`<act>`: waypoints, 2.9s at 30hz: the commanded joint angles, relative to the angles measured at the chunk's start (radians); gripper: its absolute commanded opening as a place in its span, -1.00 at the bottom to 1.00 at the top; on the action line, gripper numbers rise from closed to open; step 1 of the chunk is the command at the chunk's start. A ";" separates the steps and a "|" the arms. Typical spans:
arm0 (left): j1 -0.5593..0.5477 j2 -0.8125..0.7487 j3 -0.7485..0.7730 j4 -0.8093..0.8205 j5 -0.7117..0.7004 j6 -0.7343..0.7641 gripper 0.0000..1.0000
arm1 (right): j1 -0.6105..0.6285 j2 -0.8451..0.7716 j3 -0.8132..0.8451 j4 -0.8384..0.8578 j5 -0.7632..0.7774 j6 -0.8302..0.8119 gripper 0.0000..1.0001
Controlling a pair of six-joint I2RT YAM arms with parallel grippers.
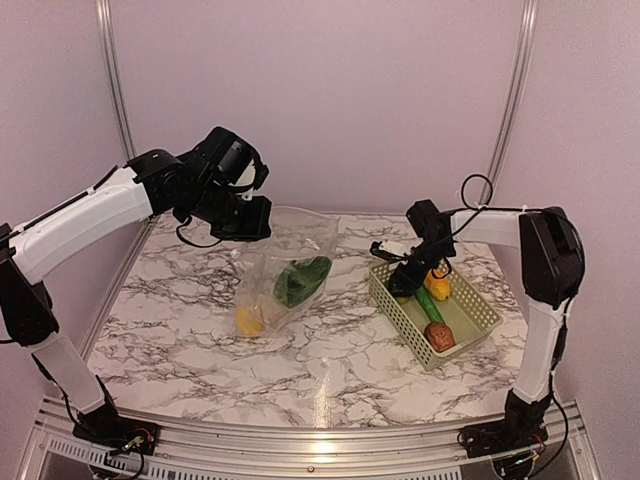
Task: Place the food in the zip-top bag and seal the zipper
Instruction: Pick up the fake fruit from the bin, then place the fake fruit in the zipper food storage bag.
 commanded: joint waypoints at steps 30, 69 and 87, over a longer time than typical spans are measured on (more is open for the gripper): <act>0.005 -0.041 -0.111 0.127 -0.011 -0.005 -0.96 | 0.031 -0.305 0.490 -0.387 -0.310 -0.108 0.10; 0.006 -0.113 -0.162 0.222 0.025 -0.046 -0.94 | 0.465 -0.126 0.656 -0.046 -0.368 0.011 -0.25; 0.005 -0.165 -0.227 0.255 0.031 -0.094 -0.93 | 0.464 -0.018 0.668 0.026 -0.291 0.098 -0.22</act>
